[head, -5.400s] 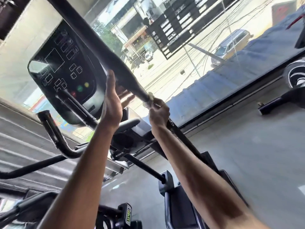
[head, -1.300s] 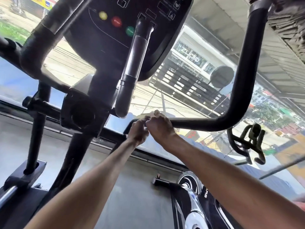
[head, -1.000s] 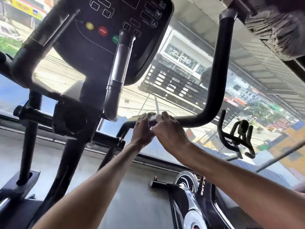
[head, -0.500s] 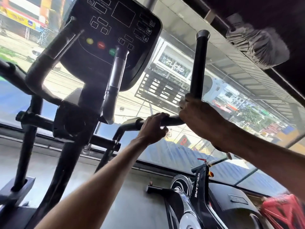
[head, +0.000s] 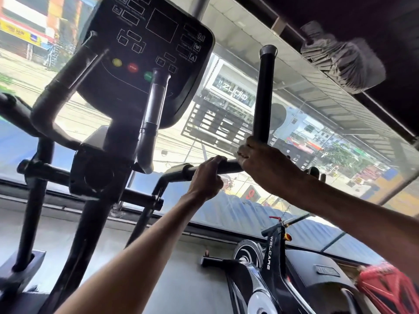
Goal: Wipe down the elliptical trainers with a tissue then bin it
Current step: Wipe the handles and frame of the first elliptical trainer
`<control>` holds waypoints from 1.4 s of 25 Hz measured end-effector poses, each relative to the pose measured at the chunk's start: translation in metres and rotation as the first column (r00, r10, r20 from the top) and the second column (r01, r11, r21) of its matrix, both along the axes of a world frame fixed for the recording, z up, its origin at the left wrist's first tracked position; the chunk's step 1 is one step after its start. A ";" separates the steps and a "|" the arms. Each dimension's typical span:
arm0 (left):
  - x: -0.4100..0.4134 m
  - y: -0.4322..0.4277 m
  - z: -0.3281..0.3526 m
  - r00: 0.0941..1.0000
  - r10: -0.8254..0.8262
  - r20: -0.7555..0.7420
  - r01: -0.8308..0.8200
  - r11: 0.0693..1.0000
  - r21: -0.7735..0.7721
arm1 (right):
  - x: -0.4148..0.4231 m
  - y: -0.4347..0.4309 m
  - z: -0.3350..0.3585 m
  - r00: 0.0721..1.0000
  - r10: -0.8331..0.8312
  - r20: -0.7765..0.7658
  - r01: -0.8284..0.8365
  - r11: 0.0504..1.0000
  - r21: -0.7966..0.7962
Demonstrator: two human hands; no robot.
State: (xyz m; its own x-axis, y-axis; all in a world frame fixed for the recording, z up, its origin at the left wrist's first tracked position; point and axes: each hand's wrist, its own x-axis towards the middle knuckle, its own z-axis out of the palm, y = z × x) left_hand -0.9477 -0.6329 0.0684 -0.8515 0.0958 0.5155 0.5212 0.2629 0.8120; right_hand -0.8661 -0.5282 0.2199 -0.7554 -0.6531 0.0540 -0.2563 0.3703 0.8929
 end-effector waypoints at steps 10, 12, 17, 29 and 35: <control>-0.001 -0.010 -0.003 0.996 -0.086 0.010 0.086 0.996 0.017 | 0.004 0.040 -0.042 0.933 0.348 -0.091 -0.358 0.923 -0.139; 0.000 -0.012 0.003 0.992 -0.125 0.016 0.125 0.991 0.038 | 0.009 0.054 -0.025 0.901 0.415 -0.128 -0.434 0.873 -0.223; 0.012 -0.007 0.016 0.973 -0.210 0.096 0.191 0.966 0.175 | -0.008 0.055 -0.007 0.852 0.347 -0.391 -0.518 0.665 -0.538; 0.011 -0.016 0.012 0.935 -0.272 0.225 0.200 0.933 0.298 | -0.032 -0.029 -0.168 0.876 -0.240 -0.417 -0.459 -0.677 -0.575; 0.004 -0.031 0.010 0.896 -0.274 0.350 0.167 0.937 0.305 | -0.081 -0.047 -0.188 0.992 -0.115 -0.050 -0.118 -0.990 -0.072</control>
